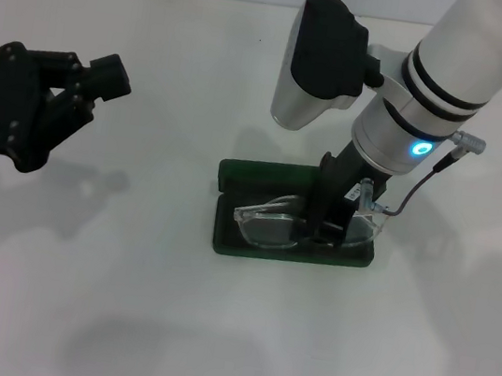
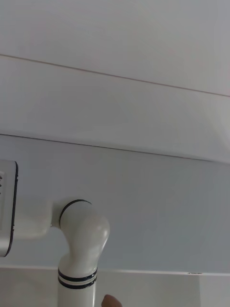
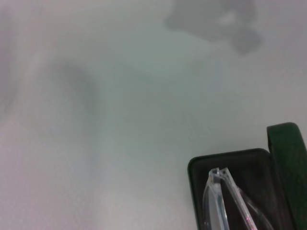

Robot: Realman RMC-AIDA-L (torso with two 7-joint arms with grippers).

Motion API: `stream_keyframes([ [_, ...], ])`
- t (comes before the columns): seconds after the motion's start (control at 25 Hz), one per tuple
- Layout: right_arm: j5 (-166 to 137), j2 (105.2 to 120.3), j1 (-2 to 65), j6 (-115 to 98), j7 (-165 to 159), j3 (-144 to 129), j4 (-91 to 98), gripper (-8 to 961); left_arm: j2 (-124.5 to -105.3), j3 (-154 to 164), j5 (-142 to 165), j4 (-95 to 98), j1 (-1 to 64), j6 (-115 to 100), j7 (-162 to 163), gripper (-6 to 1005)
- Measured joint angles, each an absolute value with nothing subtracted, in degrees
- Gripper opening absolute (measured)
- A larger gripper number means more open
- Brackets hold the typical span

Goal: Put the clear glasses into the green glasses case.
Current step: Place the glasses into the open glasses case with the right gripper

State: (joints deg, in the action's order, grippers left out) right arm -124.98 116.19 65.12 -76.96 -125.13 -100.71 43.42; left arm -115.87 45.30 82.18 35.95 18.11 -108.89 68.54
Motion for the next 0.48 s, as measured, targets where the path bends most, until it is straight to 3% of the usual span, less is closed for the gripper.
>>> stream_keyframes([
  [0.48, -125.0, 116.19, 65.1, -76.7, -125.2, -100.7, 43.8, 141, -115.94, 45.5, 82.2, 35.9, 18.1, -108.9, 68.6, 88],
])
